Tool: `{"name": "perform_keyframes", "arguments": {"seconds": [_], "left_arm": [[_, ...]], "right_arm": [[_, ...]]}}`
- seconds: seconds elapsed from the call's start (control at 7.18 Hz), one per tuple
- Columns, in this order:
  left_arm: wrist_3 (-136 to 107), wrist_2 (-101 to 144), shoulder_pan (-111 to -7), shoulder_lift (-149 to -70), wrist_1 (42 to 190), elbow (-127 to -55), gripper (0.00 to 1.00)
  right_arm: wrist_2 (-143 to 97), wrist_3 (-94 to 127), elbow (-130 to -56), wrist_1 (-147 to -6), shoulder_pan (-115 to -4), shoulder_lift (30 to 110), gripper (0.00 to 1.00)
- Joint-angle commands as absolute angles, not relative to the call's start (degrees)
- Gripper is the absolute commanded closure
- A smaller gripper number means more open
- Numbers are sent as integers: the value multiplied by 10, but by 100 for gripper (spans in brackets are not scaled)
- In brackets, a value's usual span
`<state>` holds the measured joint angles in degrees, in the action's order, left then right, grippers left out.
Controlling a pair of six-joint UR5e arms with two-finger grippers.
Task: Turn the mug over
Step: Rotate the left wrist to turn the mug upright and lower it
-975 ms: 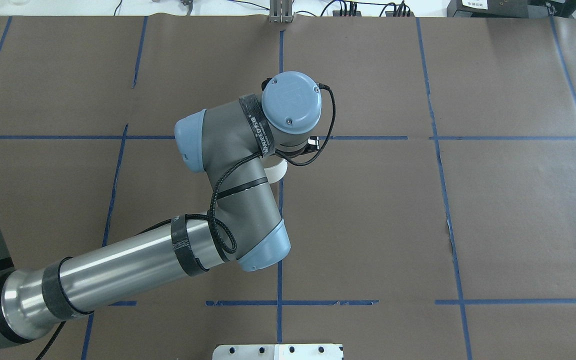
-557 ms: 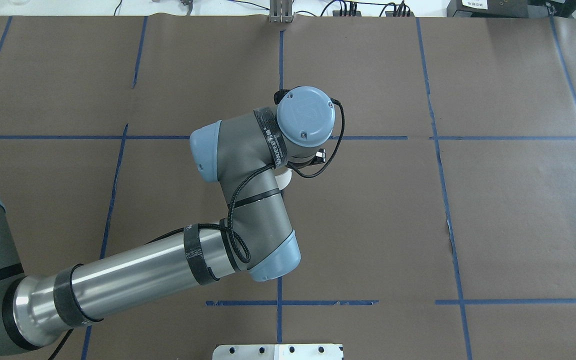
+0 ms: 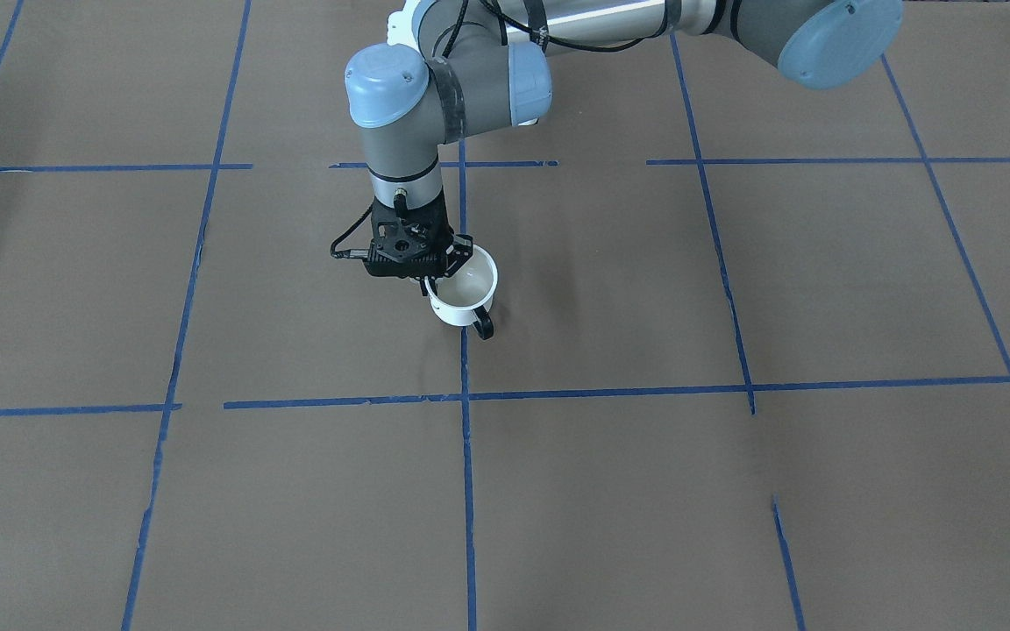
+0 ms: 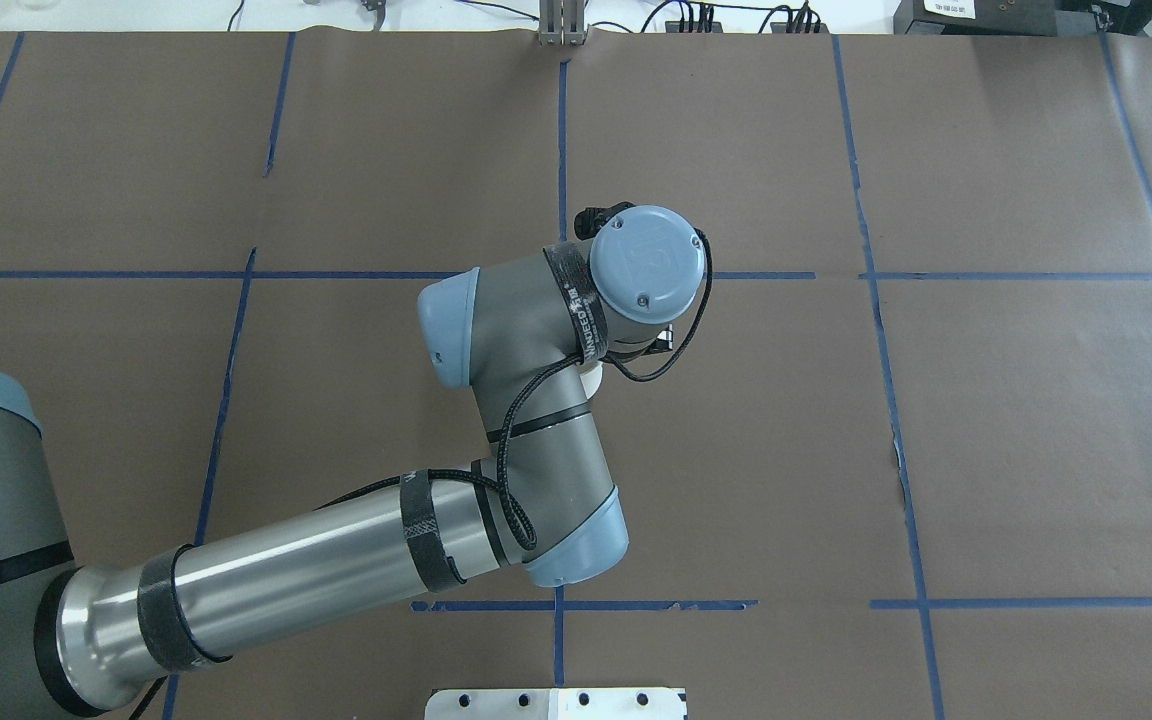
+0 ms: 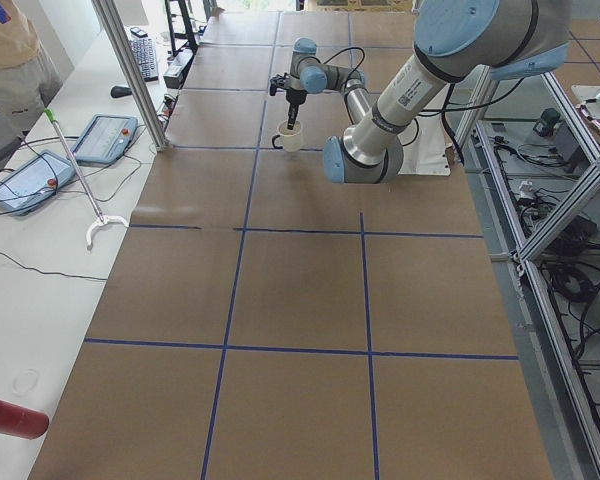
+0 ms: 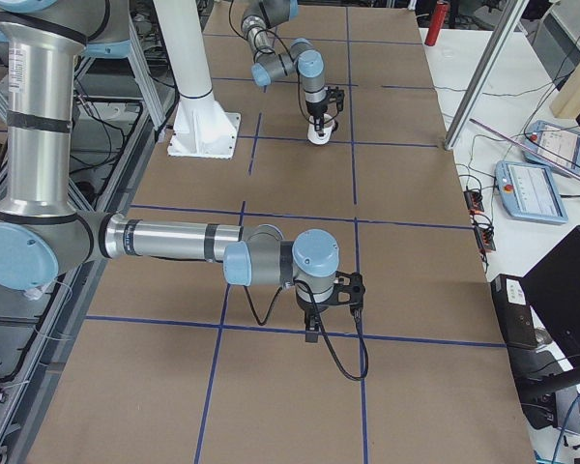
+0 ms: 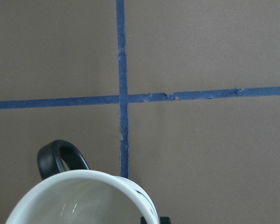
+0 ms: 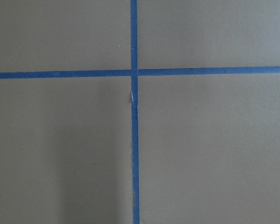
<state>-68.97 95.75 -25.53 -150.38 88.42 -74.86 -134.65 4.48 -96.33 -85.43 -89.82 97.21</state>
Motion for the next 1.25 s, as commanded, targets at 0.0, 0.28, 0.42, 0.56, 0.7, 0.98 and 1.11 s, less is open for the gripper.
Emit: {"name": "perform_keyframes", "arguments": {"seconds": [0.0,0.28,0.42,0.56,0.7,0.98,1.11], "left_arm": [[-686,941,-249,-1502,894,-744,70],[-686,941,-250,-1502,894,-744,56],[-685,940,-249,-1501,892,-745,4],[-683,940,-250,-1500,887,-751,0],[-682,940,-250,-1489,876,-771,0],[-649,941,-254,-1476,818,-855,0],[-648,942,-266,-1477,803,-885,0]], "right_arm": [[-1346,45,-963,-854,-898,972,0],[-1346,45,-963,-854,-898,972,0],[-1346,45,-963,-854,-898,972,0],[-1346,45,-963,-854,-898,972,0],[-1346,45,-963,-854,-898,972,0],[-1346,45,-963,-854,-898,972,0],[-1346,45,-963,-854,-898,972,0]]}}
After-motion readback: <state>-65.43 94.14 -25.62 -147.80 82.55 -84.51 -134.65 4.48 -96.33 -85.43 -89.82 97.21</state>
